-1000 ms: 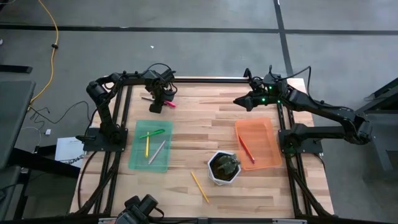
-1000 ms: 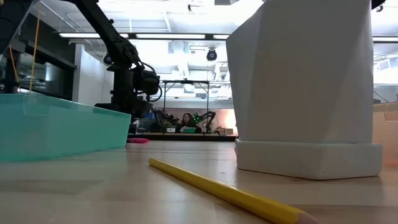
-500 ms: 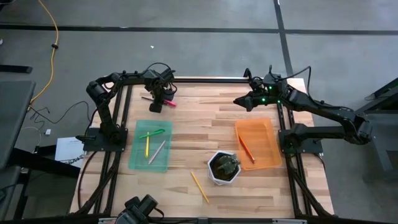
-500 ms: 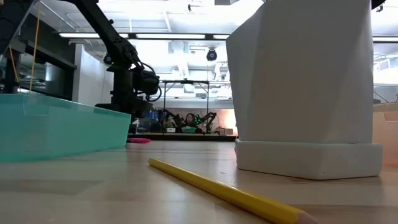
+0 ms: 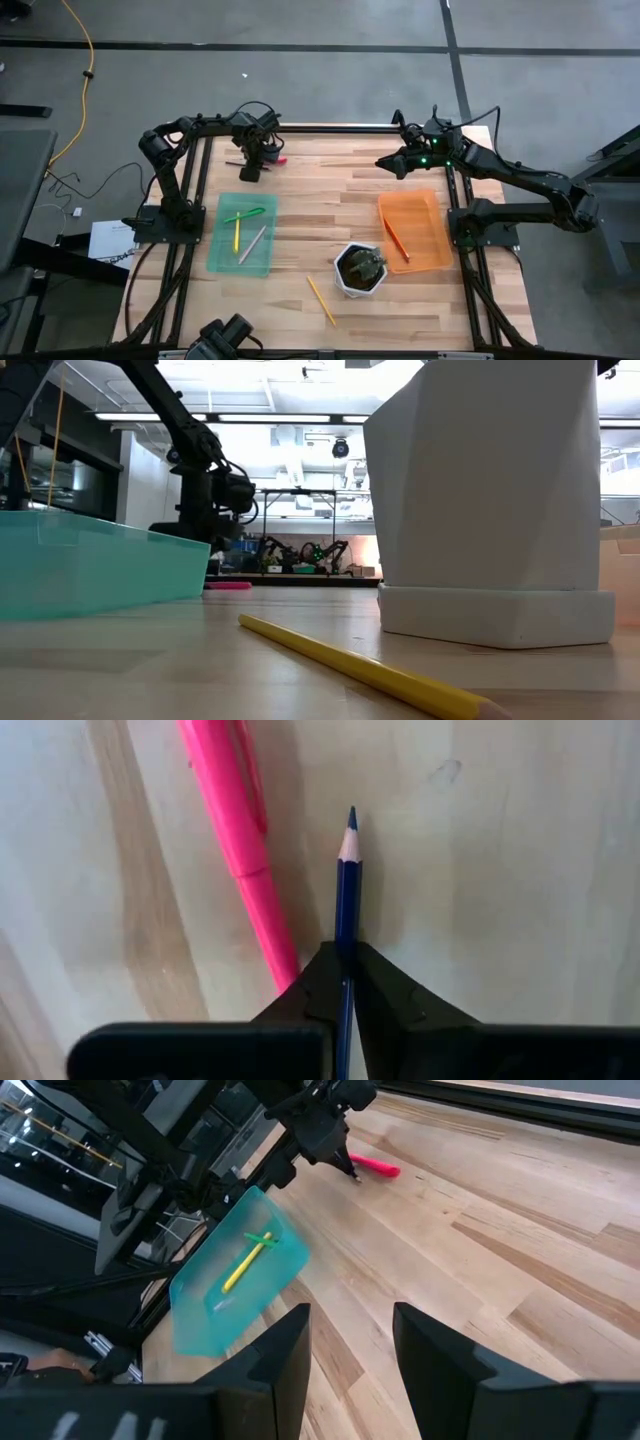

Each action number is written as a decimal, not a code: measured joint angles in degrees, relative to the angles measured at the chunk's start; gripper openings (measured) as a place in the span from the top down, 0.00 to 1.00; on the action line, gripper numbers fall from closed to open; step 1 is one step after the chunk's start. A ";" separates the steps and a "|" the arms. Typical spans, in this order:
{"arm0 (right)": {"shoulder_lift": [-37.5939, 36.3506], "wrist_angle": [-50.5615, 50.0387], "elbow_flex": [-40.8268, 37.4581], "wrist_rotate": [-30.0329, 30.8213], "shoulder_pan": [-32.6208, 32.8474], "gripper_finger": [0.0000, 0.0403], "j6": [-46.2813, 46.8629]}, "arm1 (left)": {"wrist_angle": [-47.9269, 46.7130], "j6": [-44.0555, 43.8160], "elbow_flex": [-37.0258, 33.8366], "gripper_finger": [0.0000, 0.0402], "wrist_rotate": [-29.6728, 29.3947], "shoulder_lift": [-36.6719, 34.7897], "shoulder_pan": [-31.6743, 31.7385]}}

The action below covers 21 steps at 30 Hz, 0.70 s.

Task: Sort pens & pencils
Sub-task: Put the blue pencil into the orange bin

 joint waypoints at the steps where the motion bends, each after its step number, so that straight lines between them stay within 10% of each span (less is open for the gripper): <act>1: 0.00 0.00 0.00 -0.01 -0.01 0.67 0.02 | -0.15 -0.10 -0.02 0.99 0.50 0.00 0.00; 21: 0.00 0.02 -0.01 -0.01 0.00 0.67 -1.34 | 2.75 -7.22 -0.08 0.96 11.81 -9.17 -0.19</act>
